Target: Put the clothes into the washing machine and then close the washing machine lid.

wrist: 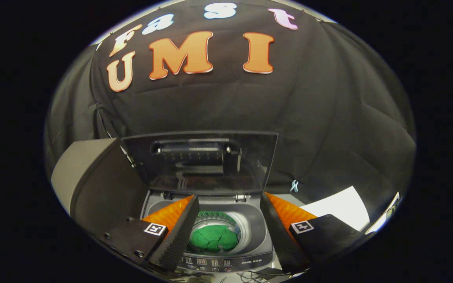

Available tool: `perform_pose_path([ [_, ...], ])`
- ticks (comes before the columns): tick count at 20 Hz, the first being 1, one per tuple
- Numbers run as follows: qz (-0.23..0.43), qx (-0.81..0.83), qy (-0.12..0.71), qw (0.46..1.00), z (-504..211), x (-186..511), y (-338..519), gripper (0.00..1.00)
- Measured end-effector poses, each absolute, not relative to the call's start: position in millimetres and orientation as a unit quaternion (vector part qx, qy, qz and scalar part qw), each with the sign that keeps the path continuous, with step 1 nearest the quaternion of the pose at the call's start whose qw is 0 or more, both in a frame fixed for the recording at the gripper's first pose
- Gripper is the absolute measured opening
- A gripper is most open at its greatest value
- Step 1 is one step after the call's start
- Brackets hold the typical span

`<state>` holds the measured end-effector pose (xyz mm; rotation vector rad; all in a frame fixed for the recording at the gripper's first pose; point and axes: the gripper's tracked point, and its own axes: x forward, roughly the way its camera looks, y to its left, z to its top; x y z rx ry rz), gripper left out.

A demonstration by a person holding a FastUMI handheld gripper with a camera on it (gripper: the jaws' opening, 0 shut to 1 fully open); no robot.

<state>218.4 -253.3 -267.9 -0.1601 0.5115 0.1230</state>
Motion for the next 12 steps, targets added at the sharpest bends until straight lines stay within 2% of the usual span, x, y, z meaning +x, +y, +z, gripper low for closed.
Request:
perform_pose_path([
  [8, 0.074, -0.075, 0.175, 0.979, -190, 273, -218, 0.99],
  [12, 0.081, -0.088, 0.165, 0.979, -194, 311, -201, 0.99],
])
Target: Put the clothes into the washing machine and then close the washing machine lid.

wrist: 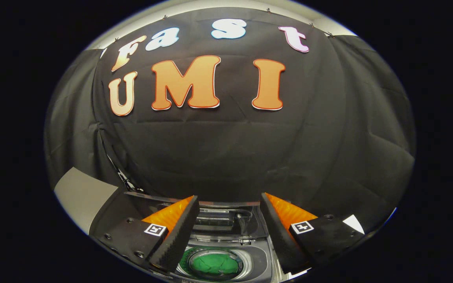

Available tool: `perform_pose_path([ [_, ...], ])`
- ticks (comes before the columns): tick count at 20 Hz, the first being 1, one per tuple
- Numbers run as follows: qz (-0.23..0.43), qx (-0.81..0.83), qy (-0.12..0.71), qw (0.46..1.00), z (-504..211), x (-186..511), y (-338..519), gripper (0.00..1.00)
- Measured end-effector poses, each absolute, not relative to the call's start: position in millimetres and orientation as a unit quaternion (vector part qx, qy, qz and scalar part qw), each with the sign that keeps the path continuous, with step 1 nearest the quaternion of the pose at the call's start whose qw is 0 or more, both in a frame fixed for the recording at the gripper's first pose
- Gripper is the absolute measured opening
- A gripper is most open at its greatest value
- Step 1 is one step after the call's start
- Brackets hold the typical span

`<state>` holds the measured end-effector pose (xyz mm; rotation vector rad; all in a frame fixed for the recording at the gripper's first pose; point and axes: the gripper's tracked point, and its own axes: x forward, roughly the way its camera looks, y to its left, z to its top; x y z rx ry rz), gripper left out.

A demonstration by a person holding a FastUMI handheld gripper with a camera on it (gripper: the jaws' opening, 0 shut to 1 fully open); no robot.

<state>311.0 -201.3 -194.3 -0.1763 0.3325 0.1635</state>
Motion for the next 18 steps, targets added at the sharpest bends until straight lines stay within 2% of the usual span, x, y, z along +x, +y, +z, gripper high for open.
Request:
perform_pose_path([
  [8, 0.099, -0.069, 0.183, 0.976, -230, 369, -169, 0.99],
  [13, 0.100, -0.043, 0.207, 0.972, -254, 380, -164, 1.00],
  [18, 0.107, -0.052, 0.196, 0.973, -257, 384, -159, 1.00],
])
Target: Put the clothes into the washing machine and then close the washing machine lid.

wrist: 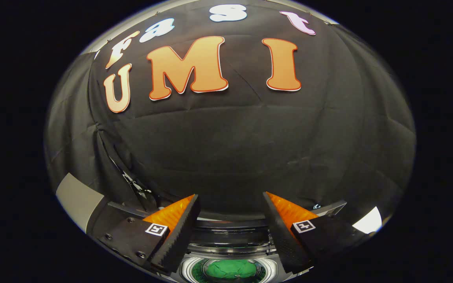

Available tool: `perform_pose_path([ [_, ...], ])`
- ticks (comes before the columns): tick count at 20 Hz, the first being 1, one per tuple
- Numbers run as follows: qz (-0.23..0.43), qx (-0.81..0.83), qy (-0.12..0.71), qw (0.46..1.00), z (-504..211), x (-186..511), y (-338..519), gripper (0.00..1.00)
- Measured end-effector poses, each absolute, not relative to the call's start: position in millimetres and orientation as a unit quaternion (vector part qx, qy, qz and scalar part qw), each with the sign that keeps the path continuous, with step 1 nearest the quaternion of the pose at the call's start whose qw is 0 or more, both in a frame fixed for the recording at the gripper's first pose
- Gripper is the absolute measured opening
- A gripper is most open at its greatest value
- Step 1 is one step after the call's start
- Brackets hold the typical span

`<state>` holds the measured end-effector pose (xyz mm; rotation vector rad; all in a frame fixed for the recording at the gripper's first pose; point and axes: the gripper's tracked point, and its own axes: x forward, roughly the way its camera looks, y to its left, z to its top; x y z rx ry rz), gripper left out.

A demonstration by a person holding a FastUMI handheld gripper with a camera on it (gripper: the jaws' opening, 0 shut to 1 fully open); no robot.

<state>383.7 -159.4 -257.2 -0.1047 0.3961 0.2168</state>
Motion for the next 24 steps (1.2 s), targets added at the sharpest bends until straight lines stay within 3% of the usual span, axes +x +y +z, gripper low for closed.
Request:
perform_pose_path([
  [7, 0.103, -0.052, 0.180, 0.977, -255, 362, -161, 1.00],
  [19, 0.096, -0.056, 0.158, 0.981, -272, 265, -185, 0.99],
  [22, 0.086, -0.054, 0.174, 0.980, -286, 249, -194, 1.00],
  [24, 0.076, -0.047, 0.228, 0.970, -327, 234, -206, 1.00],
])
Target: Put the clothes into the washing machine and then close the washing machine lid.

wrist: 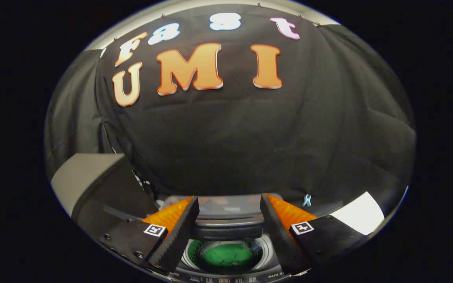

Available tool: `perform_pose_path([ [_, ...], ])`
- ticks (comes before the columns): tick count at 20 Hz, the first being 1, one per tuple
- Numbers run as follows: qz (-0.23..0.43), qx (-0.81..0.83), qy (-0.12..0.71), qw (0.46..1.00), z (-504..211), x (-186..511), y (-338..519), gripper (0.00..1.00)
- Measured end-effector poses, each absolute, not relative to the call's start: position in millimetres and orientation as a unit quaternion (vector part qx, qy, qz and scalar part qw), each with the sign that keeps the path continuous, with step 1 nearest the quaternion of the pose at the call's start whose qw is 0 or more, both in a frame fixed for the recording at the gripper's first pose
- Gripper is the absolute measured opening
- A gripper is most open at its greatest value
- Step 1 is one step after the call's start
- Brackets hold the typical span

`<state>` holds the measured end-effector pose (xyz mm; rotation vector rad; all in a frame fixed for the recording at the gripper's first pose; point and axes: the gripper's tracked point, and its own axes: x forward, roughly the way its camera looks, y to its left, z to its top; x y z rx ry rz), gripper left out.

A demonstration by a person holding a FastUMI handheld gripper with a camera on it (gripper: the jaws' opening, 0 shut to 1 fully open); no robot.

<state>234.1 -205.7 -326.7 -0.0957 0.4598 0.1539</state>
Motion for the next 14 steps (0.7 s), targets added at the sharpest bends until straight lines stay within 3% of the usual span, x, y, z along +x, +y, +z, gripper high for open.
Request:
perform_pose_path([
  [5, 0.061, -0.005, 0.286, 0.956, -382, 188, -224, 0.99],
  [14, 0.068, -0.016, 0.277, 0.958, -359, 189, -233, 0.99],
])
